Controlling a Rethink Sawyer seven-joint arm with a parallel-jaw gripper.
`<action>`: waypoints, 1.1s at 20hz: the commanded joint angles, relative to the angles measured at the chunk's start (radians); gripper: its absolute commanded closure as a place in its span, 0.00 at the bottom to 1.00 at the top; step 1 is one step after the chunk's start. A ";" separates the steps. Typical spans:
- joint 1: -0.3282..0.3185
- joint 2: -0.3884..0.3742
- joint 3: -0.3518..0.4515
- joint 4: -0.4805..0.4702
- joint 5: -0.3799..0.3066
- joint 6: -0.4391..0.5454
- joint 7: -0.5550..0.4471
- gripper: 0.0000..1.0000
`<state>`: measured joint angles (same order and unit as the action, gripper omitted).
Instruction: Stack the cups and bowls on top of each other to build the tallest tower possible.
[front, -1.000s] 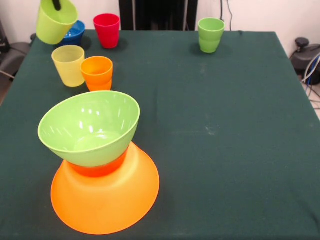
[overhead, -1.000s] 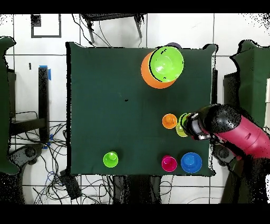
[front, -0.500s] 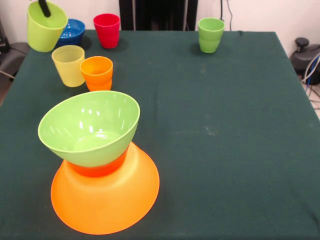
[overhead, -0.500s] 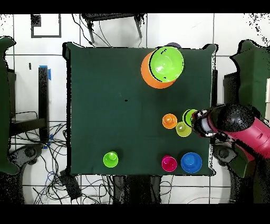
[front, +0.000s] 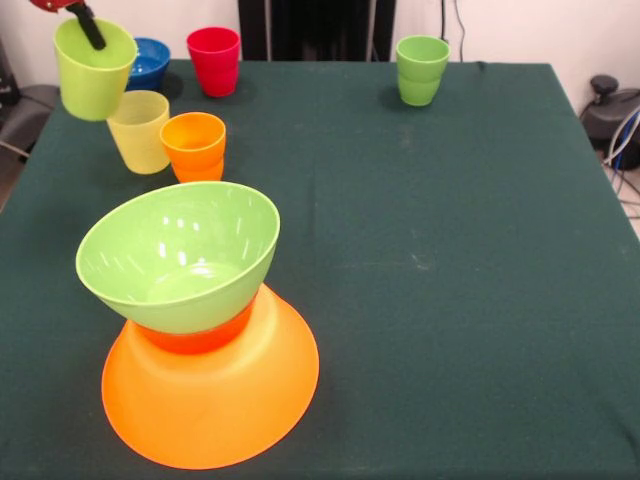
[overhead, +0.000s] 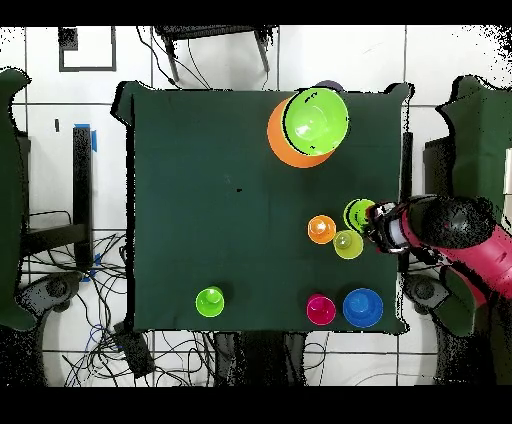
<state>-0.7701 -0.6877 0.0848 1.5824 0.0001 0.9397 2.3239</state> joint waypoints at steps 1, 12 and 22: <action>-0.039 0.040 0.209 0.104 0.012 -0.025 -0.265 1.00; -0.122 0.034 0.316 0.170 -0.008 -0.015 -0.248 1.00; -0.193 0.071 0.382 0.235 -0.048 -0.057 -0.235 1.00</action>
<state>-0.9560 -0.6854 0.3537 1.7338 -0.0001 0.9393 2.3239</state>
